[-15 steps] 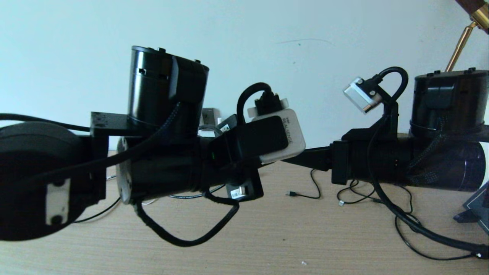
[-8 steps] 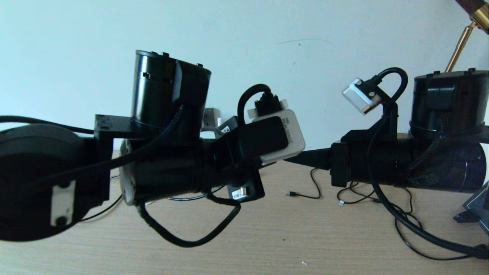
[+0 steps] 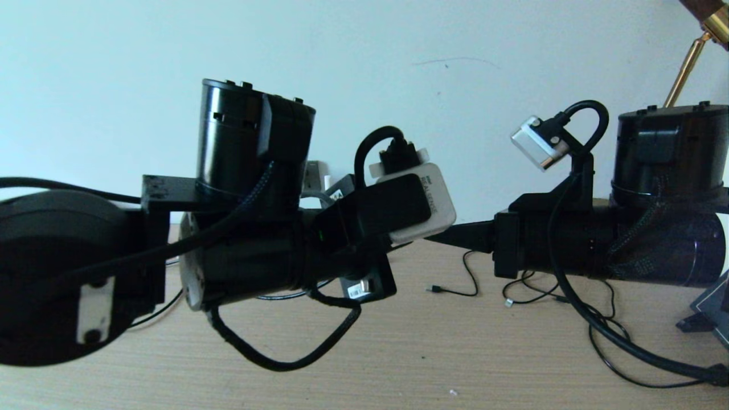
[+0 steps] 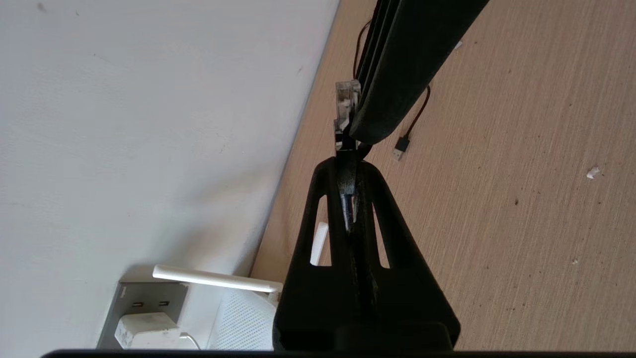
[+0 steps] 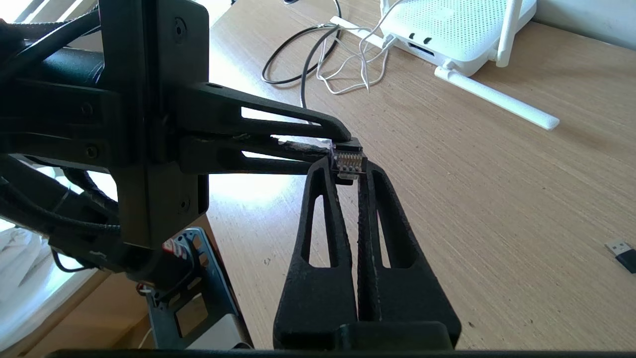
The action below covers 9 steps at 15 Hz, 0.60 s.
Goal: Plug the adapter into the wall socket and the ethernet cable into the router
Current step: Hand it to the other hand
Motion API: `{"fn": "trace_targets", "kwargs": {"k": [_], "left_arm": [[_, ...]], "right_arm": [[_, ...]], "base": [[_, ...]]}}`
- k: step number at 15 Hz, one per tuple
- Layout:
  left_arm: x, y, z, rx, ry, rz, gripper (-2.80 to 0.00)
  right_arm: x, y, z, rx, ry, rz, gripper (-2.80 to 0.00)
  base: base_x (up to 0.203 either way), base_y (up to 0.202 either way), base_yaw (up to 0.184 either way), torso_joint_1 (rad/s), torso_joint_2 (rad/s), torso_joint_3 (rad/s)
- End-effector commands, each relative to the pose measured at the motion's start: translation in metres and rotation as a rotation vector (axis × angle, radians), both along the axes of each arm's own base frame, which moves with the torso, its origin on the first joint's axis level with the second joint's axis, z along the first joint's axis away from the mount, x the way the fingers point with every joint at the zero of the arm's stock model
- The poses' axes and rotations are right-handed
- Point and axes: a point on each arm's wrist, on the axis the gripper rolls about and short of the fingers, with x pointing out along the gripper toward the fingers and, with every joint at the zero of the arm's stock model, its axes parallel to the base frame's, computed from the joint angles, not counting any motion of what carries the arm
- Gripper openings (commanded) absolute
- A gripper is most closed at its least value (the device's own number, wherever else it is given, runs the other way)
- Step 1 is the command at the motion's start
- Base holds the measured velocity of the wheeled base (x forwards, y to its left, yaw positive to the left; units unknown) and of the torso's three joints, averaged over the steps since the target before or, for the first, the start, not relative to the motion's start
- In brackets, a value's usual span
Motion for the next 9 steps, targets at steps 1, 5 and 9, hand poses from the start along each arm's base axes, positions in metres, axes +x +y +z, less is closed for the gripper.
{"fn": "trace_targets", "kwargs": {"k": [1,5,9], "left_arm": [[0.0,0.0,-0.001,0.004,-0.003,0.0,-2.7],[-0.001,-0.001,-0.001,-0.003,0.008,-0.001,0.0],[-0.014,0.015,0.003,-0.008,-0.002,0.0,0.0]], "right_arm": [[0.0,0.0,0.001,0.003,-0.002,0.001,-2.8],[0.0,0.0,0.001,0.003,-0.001,0.0,-2.8],[-0.001,-0.001,0.0,0.026,0.048,-0.014,-2.8]], "base": [[0.0,0.0,0.0,0.0,0.0,0.0],[0.0,0.0,0.0,0.0,0.0,0.0],[0.0,0.0,0.0,0.0,0.0,0.0]]}}
